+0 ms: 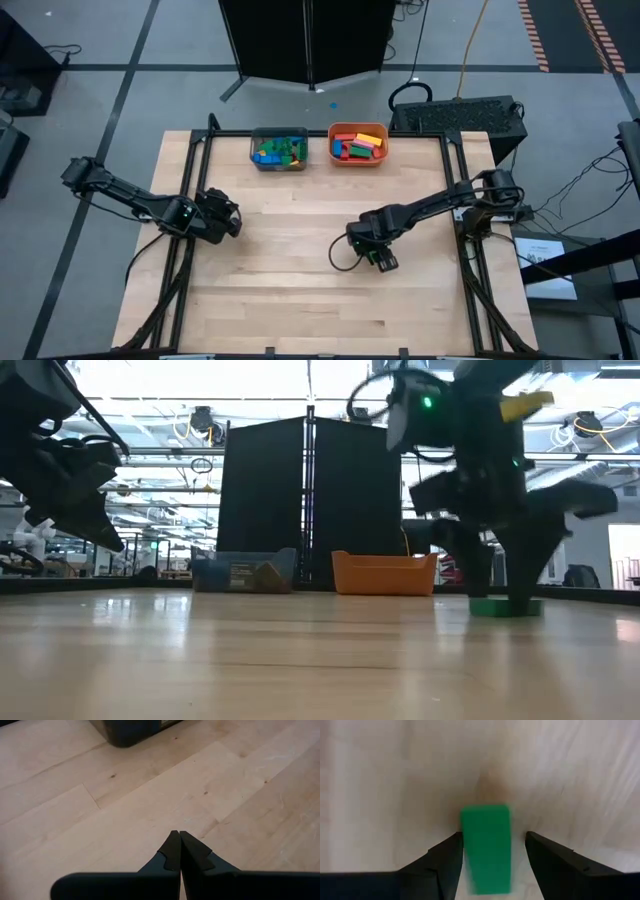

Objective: Sort blocks by size
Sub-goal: Put the large green block into the orange bin

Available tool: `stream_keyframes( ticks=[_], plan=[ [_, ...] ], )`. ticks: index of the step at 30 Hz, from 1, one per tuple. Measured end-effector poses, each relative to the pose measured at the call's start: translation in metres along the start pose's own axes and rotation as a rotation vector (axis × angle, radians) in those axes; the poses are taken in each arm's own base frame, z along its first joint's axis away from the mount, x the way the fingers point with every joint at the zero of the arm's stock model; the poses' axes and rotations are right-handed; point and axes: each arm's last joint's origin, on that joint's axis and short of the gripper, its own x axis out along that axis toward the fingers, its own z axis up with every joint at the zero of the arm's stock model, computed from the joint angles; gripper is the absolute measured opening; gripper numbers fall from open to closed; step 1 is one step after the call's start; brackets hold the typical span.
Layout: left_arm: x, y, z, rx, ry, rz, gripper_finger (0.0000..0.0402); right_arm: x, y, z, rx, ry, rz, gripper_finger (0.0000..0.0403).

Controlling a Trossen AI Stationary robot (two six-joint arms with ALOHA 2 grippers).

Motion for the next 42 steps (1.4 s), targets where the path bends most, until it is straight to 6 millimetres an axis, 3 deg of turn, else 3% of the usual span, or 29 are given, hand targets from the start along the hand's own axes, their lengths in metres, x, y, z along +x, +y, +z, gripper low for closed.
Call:
stream_keyframes(
  ticks=[8, 13, 20, 24, 29, 32, 36, 42],
  plan=[
    [0.000, 0.000, 0.000, -0.001, 0.000, -0.001, 0.0000, 0.016, -0.001, -0.018, 0.078, 0.045, -0.062, 0.0191],
    [0.000, 0.000, 0.000, -0.002, 0.000, -0.002, 0.0000, 0.016, -0.003, -0.015, 0.182, 0.012, -0.075, 0.0107],
    [0.000, -0.003, 0.001, -0.022, -0.007, -0.023, 0.0000, 0.003, -0.013, 0.002, 0.269, -0.046, -0.083, 0.0106],
    [0.000, -0.005, 0.002, -0.039, -0.015, -0.041, 0.0000, -0.030, -0.041, 0.027, 0.278, -0.183, -0.160, 0.0106],
    [0.000, -0.006, 0.003, -0.052, -0.022, -0.055, 0.0000, -0.077, -0.094, 0.035, 0.284, -0.302, -0.279, 0.0106],
    [0.000, -0.006, 0.003, -0.052, -0.019, -0.057, 0.0000, -0.103, -0.138, 0.025, 0.357, -0.354, -0.358, 0.0106],
    [0.000, -0.008, 0.004, -0.061, -0.020, -0.069, 0.0000, -0.123, -0.190, 0.000, 0.477, -0.400, -0.433, 0.0106],
    [-0.001, -0.011, 0.005, -0.090, -0.031, -0.101, 0.0000, -0.132, -0.241, -0.043, 0.602, -0.432, -0.456, 0.0106]
  ],
)
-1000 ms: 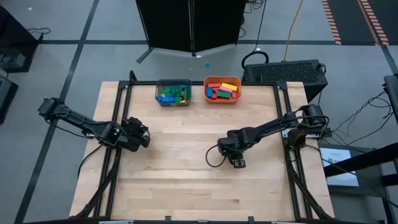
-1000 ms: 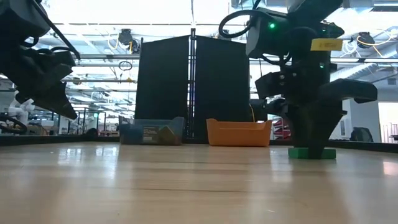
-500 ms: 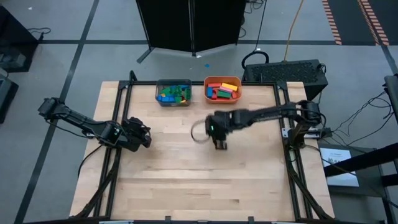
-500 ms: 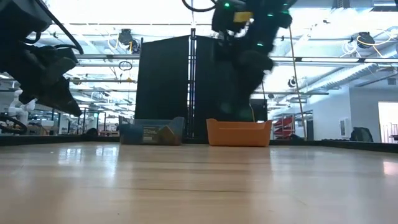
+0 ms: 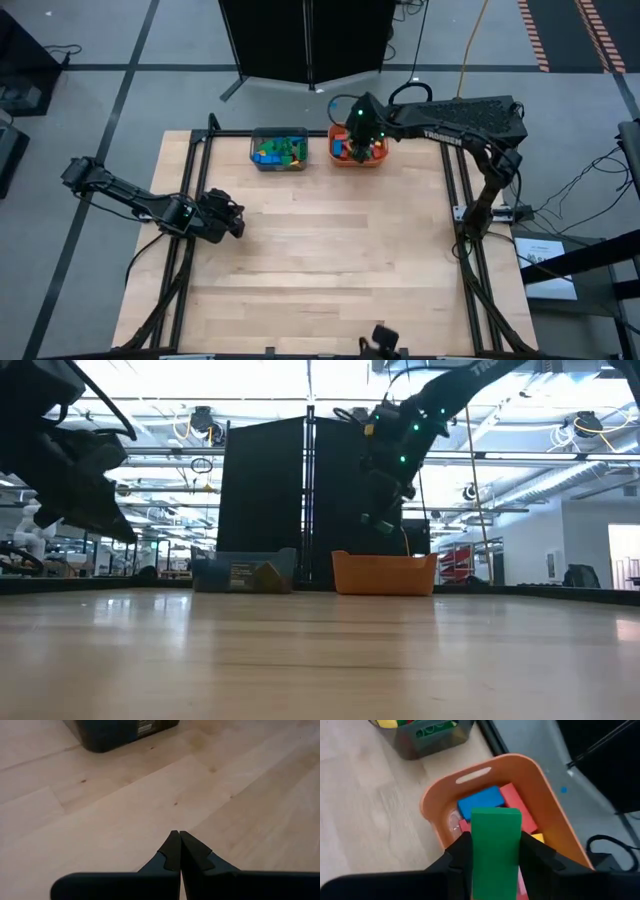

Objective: Sort blocks by size
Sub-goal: Put the large green block into the orange bin, then return to Home Position

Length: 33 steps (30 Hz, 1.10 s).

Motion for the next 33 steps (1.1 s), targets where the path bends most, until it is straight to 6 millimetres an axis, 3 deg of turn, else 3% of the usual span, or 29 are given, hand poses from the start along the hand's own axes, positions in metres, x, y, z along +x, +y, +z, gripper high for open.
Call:
stream_keyframes(
  ticks=[3, 11, 14, 17, 20, 23, 25, 27, 30, 33],
  plan=[
    [0.000, -0.001, 0.000, -0.007, -0.004, -0.008, 0.0000, 0.008, -0.012, -0.005, -0.001, 0.017, 0.028, 0.0113],
    [-0.001, -0.008, 0.005, -0.071, -0.040, -0.077, 0.0000, 0.014, -0.020, -0.007, 0.000, 0.020, 0.018, 0.0256],
    [-0.004, -0.014, 0.011, -0.080, -0.084, -0.142, 0.0000, 0.006, -0.020, -0.004, 0.001, -0.006, 0.018, 0.0278],
    [-0.014, -0.022, 0.024, -0.060, -0.150, -0.236, 0.0000, -0.017, -0.022, 0.003, 0.051, -0.060, 0.011, 0.0285],
    [-0.037, -0.032, 0.050, 0.000, -0.253, -0.366, 0.0000, -0.062, -0.024, 0.012, 0.075, -0.148, 0.036, 0.0284],
    [-0.068, -0.033, 0.079, 0.067, -0.381, -0.450, 0.0000, -0.125, -0.023, 0.015, 0.084, -0.258, 0.020, 0.0281],
    [-0.093, -0.028, 0.099, 0.099, -0.479, -0.493, 0.0000, -0.170, -0.023, 0.006, 0.057, -0.302, -0.033, 0.0281],
    [-0.117, -0.018, 0.117, 0.116, -0.574, -0.526, 0.0000, -0.218, -0.023, -0.011, 0.045, -0.324, -0.145, 0.0282],
    [-0.150, 0.003, 0.137, 0.115, -0.702, -0.566, 0.0000, -0.288, -0.018, -0.056, 0.152, -0.363, -0.327, 0.0283],
    [-0.171, 0.024, 0.146, 0.106, -0.786, -0.620, 0.0000, -0.345, -0.004, -0.110, 0.152, -0.523, -0.305, 0.0283]
  ],
)
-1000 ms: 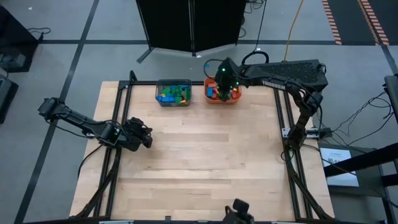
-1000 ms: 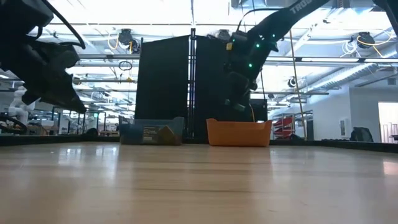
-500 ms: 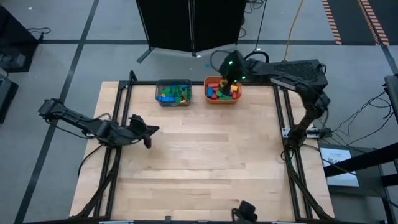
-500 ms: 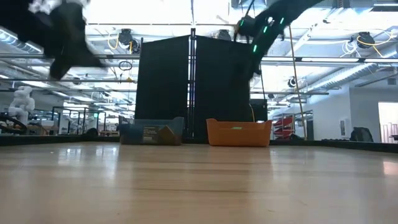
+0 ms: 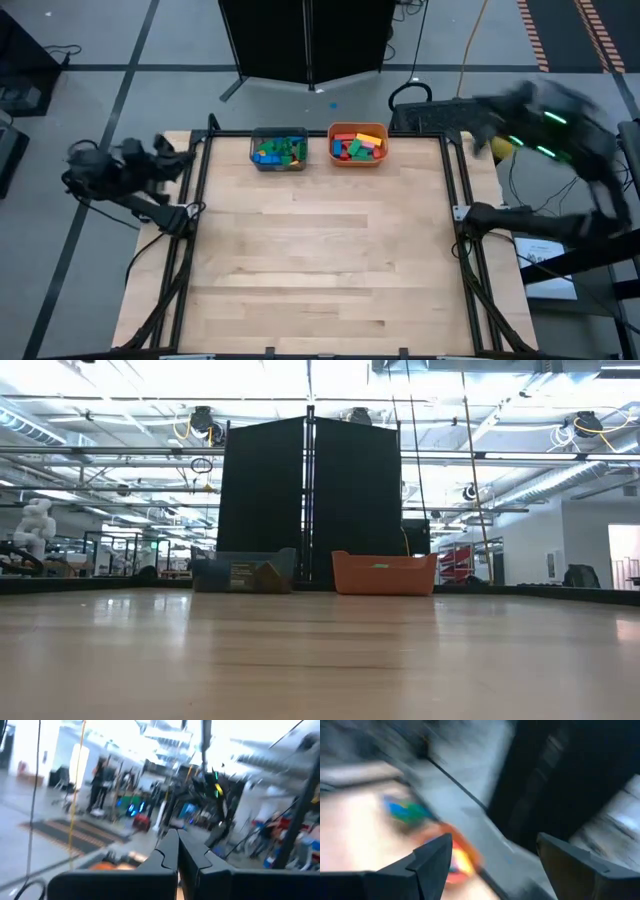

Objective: Sort blocks by size
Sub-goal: Return to Home Position

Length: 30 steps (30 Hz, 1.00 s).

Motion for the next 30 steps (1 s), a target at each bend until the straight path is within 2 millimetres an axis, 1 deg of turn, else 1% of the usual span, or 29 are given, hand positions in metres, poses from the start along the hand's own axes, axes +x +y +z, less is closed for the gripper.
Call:
stream_keyframes(
  ticks=[2, 3, 5, 7, 8, 9, 10, 11, 13, 15, 18, 20, 21, 23, 26, 28, 30],
  plan=[
    [-0.011, 0.006, 0.008, -0.008, -0.042, -0.031, 0.0000, -0.044, -0.002, -0.018, 0.003, -0.148, 0.142, 0.0283],
    [-0.015, 0.009, 0.010, -0.011, -0.057, -0.042, 0.0000, -0.062, -0.002, -0.027, 0.014, -0.224, 0.208, 0.0283],
    [-0.022, 0.014, 0.012, -0.010, -0.072, -0.061, 0.0000, -0.091, -0.003, -0.046, 0.066, -0.372, 0.276, 0.0283],
    [-0.029, 0.018, 0.011, -0.007, -0.073, -0.079, 0.0000, -0.106, -0.002, -0.066, 0.127, -0.519, 0.297, 0.0283],
    [-0.032, 0.020, 0.010, -0.005, -0.067, -0.086, 0.0000, -0.109, -0.001, -0.077, 0.144, -0.600, 0.324, 0.0283],
    [-0.035, 0.022, 0.009, -0.003, -0.059, -0.094, 0.0000, -0.107, 0.003, -0.087, 0.143, -0.671, 0.372, 0.0283],
    [-0.038, 0.025, 0.007, 0.005, -0.045, -0.105, 0.0000, -0.102, 0.007, -0.098, 0.130, -0.732, 0.433, 0.0283],
    [-0.041, 0.026, 0.005, 0.010, -0.035, -0.129, 0.0000, -0.093, 0.013, -0.110, 0.119, -0.770, 0.497, 0.0283],
    [-0.047, 0.030, 0.002, 0.003, -0.045, -0.181, 0.0000, -0.065, 0.026, -0.134, 0.153, -0.803, 0.619, 0.0283],
    [-0.047, 0.029, -0.001, -0.002, -0.041, -0.213, 0.0000, -0.033, 0.038, -0.155, 0.248, -0.825, 0.700, 0.0283],
    [-0.045, 0.028, -0.011, 0.004, 0.028, -0.221, 0.0000, 0.017, 0.053, -0.175, 0.354, -0.790, 0.822, 0.0283],
    [-0.040, 0.025, -0.023, -0.016, 0.056, -0.216, 0.0000, 0.036, 0.060, -0.183, 0.381, -0.834, 0.882, 0.0283],
    [-0.037, 0.024, -0.032, -0.015, 0.087, -0.216, 0.0000, 0.045, 0.064, -0.188, 0.394, -0.849, 0.916, 0.0283],
    [-0.030, 0.020, -0.048, -0.035, 0.115, -0.226, 0.0000, 0.053, 0.069, -0.197, 0.411, -0.899, 0.975, 0.0283],
    [-0.021, 0.016, -0.072, -0.075, 0.142, -0.224, 0.0000, 0.056, 0.075, -0.208, 0.399, -0.944, 1.048, 0.0283],
    [-0.016, 0.015, -0.092, -0.097, 0.184, -0.218, 0.0000, 0.059, 0.079, -0.215, 0.388, -0.938, 1.079, 0.0283],
    [-0.012, 0.012, -0.106, -0.131, 0.168, -0.239, 0.0000, 0.062, 0.081, -0.218, 0.389, -0.916, 1.091, 0.0283]
  ],
)
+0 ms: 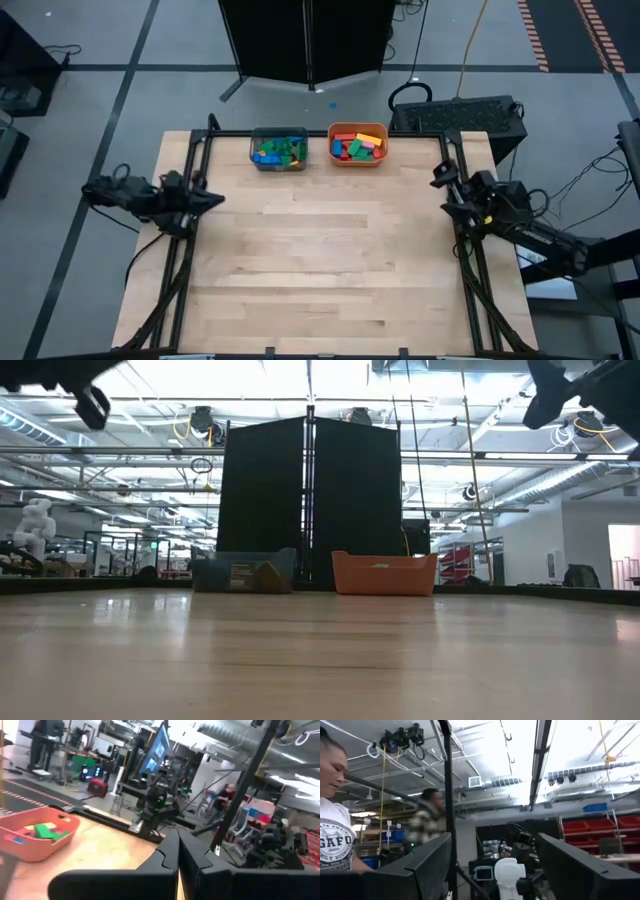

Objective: Sort blocks by size
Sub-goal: Return to Home Position

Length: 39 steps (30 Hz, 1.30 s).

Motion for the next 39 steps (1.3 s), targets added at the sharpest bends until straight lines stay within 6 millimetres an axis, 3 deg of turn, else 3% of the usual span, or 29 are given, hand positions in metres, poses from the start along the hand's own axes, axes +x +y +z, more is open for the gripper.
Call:
stream_keyframes(
  ticks=[3, 18, 28, 36, 39],
  plan=[
    [0.008, 0.003, -0.021, 0.003, 0.013, -0.012, 0.0000, 0.000, -0.001, -0.003, 0.021, 0.025, 0.000, 0.0283],
    [0.021, 0.020, -0.090, -0.059, 0.081, 0.030, 0.0000, 0.000, -0.004, -0.034, 0.124, 0.277, -0.016, 0.0283],
    [0.022, 0.025, -0.092, -0.069, 0.033, 0.172, 0.0000, -0.006, -0.002, -0.060, 0.122, 0.437, 0.028, 0.0283],
    [0.023, 0.022, -0.095, -0.415, 0.071, 0.105, 0.0000, -0.014, -0.002, -0.075, 0.135, 0.588, 0.020, 0.0283],
    [0.024, 0.022, -0.097, -0.355, 0.102, 0.100, 0.0000, -0.013, -0.002, -0.075, 0.138, 0.587, 0.016, 0.0283]
  ],
)
